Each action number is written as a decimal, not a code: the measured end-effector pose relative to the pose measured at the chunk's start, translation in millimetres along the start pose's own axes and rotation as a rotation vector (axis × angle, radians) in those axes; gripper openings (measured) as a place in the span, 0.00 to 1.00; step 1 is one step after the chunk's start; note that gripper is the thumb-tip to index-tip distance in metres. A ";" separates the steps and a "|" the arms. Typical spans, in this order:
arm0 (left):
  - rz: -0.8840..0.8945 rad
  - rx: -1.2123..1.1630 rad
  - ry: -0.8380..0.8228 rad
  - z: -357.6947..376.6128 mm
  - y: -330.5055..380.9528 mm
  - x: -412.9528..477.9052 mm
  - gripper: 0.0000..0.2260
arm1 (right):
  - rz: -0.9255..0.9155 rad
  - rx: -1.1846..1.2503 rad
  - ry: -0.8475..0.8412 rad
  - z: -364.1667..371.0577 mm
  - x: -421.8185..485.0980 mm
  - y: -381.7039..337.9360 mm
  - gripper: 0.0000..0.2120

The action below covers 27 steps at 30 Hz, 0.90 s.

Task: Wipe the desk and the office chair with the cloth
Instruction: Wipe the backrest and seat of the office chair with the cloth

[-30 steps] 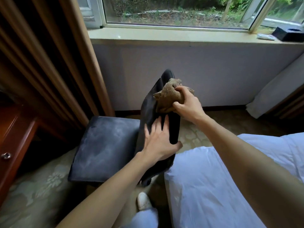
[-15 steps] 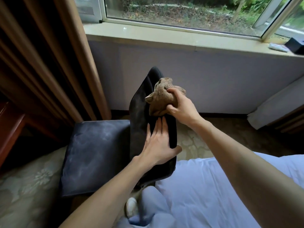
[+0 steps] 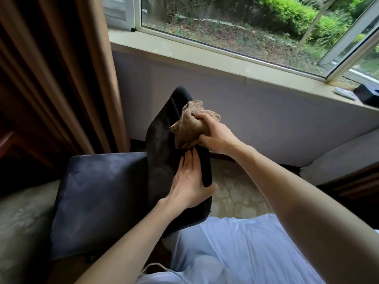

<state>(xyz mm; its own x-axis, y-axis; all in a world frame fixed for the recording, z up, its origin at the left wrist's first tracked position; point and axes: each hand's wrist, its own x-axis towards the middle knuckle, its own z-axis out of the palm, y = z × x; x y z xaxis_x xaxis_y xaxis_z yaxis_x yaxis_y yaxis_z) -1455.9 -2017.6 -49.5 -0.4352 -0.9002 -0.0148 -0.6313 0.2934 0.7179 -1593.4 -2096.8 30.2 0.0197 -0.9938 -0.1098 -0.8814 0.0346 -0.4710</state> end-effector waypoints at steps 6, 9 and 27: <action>-0.057 -0.014 0.094 13.7 -1.4 31.8 0.52 | -0.169 0.085 -0.076 -17.5 56.0 25.3 0.30; -0.129 -0.025 0.149 16.9 -1.6 57.0 0.52 | -0.248 0.121 -0.147 -21.2 106.6 27.2 0.27; -0.954 -0.323 0.454 17.3 79.3 151.3 0.36 | -0.519 0.745 -0.487 -76.9 239.6 110.8 0.15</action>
<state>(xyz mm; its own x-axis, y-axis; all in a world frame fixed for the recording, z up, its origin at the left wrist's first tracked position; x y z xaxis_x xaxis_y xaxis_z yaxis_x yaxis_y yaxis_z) -1582.9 -2124.9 -6.9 0.4591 -0.7661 -0.4498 -0.3559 -0.6226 0.6970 -1722.6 -2339.2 19.1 0.6500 -0.7600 -0.0025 -0.1963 -0.1648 -0.9666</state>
